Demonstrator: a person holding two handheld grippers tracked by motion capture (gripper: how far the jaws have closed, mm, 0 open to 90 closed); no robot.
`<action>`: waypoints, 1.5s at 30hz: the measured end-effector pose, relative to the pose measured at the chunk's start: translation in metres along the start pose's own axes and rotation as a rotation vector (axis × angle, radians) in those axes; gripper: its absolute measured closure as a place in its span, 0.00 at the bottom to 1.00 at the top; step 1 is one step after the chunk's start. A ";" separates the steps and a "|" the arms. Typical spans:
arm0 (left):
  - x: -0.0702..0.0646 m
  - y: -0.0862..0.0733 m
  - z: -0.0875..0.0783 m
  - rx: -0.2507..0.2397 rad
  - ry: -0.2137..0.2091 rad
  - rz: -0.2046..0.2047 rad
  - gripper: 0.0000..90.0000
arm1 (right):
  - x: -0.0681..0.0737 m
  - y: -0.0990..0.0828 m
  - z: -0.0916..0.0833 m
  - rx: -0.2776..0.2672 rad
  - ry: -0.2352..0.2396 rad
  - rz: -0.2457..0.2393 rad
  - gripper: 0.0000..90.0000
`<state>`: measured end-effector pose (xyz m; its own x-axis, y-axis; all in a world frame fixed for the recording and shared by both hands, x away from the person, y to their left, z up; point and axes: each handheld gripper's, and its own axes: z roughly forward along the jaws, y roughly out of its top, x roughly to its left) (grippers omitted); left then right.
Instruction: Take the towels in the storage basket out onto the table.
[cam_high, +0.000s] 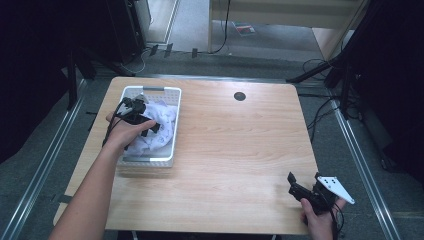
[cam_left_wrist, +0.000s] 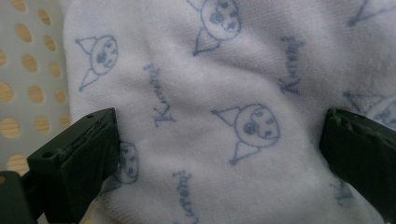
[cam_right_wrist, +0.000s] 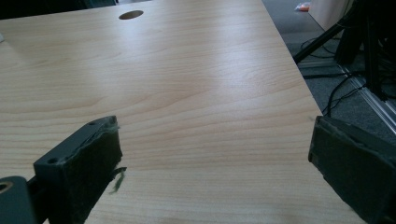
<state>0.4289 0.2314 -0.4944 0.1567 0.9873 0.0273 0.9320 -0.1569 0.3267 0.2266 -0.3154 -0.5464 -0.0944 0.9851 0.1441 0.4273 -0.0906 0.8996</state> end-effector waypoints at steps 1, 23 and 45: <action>-0.002 0.000 0.002 0.004 0.008 0.008 0.00 | 0.000 0.000 0.000 0.001 0.000 -0.001 0.03; -0.007 -0.002 0.015 0.029 -0.104 0.057 0.05 | 0.000 0.000 0.000 0.001 -0.004 -0.001 0.03; -0.001 -0.005 -0.002 -0.010 -0.125 0.077 0.70 | 0.000 0.000 0.000 0.001 0.006 0.005 0.03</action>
<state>0.4233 0.2309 -0.4938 0.2674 0.9614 -0.0649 0.9126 -0.2310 0.3374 0.2267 -0.3158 -0.5464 -0.0978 0.9837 0.1506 0.4283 -0.0950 0.8986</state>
